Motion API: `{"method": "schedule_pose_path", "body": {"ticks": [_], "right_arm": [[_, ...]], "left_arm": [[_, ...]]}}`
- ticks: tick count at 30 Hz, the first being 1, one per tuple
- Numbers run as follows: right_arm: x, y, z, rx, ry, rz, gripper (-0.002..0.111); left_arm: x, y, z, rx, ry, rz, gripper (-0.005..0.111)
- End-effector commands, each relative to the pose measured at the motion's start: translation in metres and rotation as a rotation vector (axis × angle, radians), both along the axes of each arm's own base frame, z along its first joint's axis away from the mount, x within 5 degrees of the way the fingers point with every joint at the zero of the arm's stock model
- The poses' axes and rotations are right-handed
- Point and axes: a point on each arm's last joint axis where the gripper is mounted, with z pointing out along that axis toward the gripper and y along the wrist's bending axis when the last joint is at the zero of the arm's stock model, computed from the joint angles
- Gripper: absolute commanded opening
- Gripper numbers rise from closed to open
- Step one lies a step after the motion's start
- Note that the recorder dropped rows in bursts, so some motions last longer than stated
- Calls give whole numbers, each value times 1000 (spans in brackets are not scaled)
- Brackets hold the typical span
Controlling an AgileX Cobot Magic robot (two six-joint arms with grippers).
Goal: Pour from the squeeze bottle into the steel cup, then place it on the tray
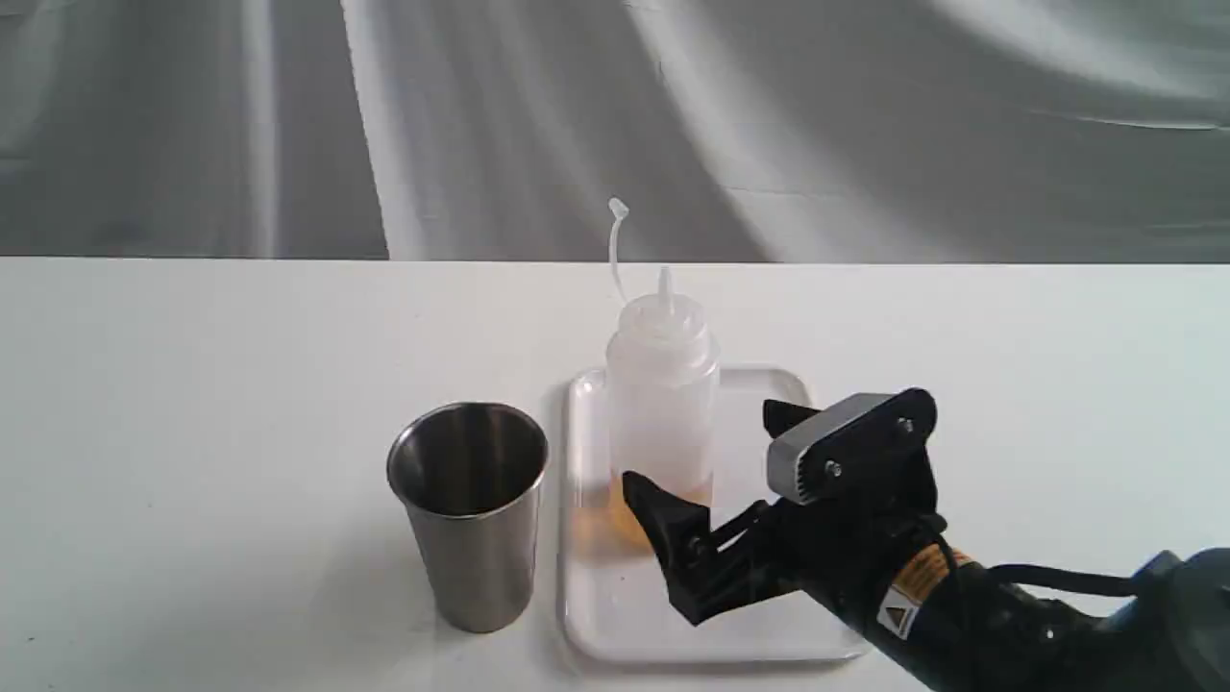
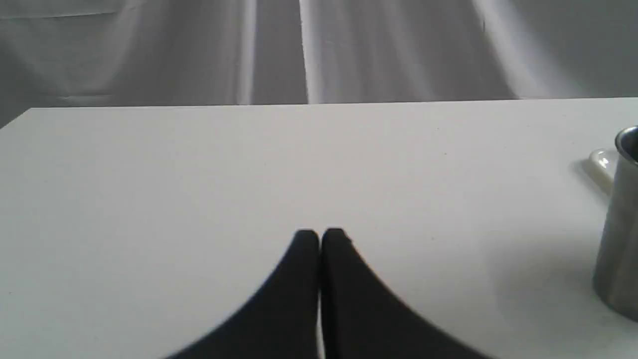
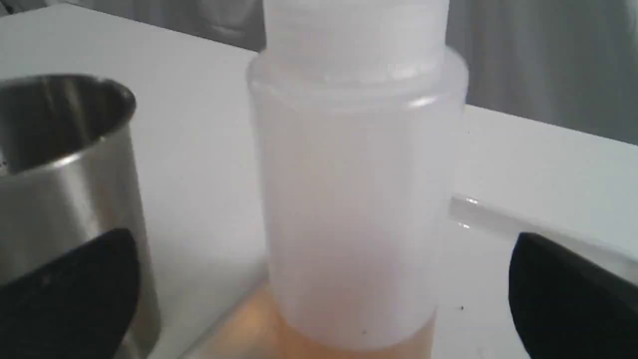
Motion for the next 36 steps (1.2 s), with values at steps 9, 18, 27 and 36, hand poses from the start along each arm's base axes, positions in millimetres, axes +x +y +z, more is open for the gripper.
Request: {"method": "schedule_pose_path", "body": {"ticks": [9,18,27,36], "right_arm": [[-28,-7,64,-6,15,51,105],[-53,-19,125,63,-74,21,103],[-84,-34,165,61,-131,-8,60],[-113,-47,192,103,-193,-29,0]], "left_arm": [[0,0,-1,-3,-6,-8,0],[0,0,-1,-3,-6,-8,0],[0,0,-1,-3,-6,-8,0],[0,0,-1,-1,-5,-8,0]]}}
